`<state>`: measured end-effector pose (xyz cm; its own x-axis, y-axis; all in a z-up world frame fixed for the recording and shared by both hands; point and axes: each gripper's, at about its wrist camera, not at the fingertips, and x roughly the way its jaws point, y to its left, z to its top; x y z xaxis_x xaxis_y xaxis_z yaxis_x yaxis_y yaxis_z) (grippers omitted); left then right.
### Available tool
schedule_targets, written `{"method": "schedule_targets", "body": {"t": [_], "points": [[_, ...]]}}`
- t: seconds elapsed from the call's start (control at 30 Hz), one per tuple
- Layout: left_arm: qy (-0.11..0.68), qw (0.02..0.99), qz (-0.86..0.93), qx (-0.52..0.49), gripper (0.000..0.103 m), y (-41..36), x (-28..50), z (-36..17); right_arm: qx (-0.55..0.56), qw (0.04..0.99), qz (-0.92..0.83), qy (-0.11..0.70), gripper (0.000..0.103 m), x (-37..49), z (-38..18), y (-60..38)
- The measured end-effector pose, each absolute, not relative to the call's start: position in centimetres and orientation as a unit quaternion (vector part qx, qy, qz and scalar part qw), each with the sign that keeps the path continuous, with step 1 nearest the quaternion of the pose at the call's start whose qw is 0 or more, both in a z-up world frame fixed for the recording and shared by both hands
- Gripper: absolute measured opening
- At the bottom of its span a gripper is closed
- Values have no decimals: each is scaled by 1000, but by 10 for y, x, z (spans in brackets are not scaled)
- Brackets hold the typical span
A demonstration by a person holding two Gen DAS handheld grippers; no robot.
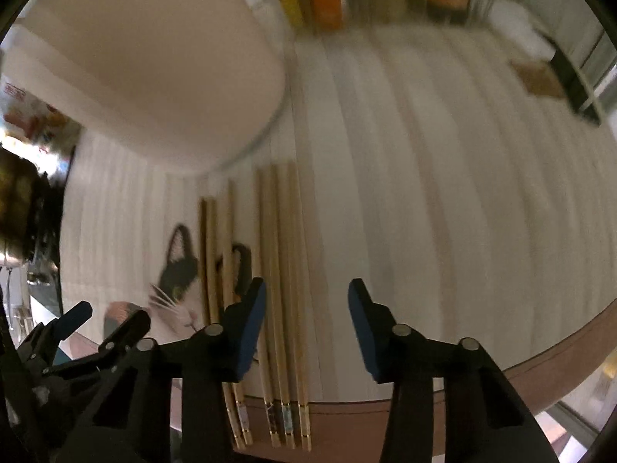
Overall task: Organize utensils
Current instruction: 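Grasp a chopstick with the left tool while the right tool grasps another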
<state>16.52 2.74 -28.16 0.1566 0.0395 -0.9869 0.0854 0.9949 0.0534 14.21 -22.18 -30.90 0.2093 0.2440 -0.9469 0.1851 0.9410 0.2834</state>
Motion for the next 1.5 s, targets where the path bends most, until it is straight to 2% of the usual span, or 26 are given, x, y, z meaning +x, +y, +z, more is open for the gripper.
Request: {"method": "schedule_targets", "body": {"t": [0.07,0.1,0.17,0.2,0.43,0.47,0.5,0.63,0.67,1.27,1.5], "points": [[663,747,-28,38,65,26,166,-290,164,753,23,637,40,142,-320,-217],[666,744,-35,30,59,25,167,-292,155,749,25,644,34,142,-325,-214],[673,738,-49,9,49,24,168,-297,123,760,21,638,12,143,-322,-208],[676,735,-57,-1,46,22,169,-299,110,759,19,641,7,143,-322,-207],[676,731,-89,0,39,-2,177,-304,102,750,-19,654,7,128,-316,-238],[675,732,-93,4,36,-6,178,-305,106,748,-26,655,7,125,-315,-246],[674,732,-98,8,24,-11,179,-305,108,747,-30,655,7,123,-314,-251],[670,734,-100,46,13,-23,178,-307,115,745,-40,656,7,114,-311,-266],[668,736,-97,53,6,-23,177,-307,115,744,-42,656,7,112,-309,-269],[680,730,-68,8,6,73,161,-305,95,725,-32,681,8,103,-296,-272],[679,732,-64,13,7,42,170,-306,80,721,-34,688,8,123,-300,-252]]}}
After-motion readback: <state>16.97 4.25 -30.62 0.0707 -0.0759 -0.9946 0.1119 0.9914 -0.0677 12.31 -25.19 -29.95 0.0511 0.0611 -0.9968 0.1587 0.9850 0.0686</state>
